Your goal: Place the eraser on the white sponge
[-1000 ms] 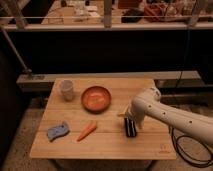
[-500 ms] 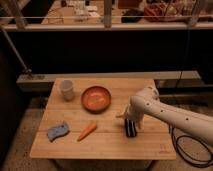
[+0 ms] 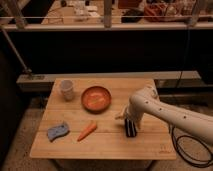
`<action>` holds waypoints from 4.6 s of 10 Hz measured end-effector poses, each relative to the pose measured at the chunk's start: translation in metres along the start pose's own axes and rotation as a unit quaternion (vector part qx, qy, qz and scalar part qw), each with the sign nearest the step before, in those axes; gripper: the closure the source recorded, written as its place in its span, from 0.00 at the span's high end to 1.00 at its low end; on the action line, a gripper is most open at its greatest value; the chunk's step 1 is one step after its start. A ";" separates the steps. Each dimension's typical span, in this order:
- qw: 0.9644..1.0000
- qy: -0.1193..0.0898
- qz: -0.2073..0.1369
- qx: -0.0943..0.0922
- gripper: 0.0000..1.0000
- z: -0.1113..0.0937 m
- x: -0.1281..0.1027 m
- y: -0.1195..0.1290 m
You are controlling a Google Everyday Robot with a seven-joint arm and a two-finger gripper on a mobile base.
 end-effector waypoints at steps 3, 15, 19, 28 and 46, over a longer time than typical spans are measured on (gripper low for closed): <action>1.000 -0.013 -0.009 -0.001 0.80 0.006 0.000 -0.002; 0.998 -0.046 -0.031 -0.010 0.80 0.025 0.000 -0.004; 0.998 -0.054 -0.035 -0.012 0.80 0.031 0.001 -0.003; 0.997 -0.067 -0.045 -0.013 0.73 0.044 0.004 -0.005; 0.997 -0.062 -0.038 -0.027 0.00 0.024 0.006 -0.002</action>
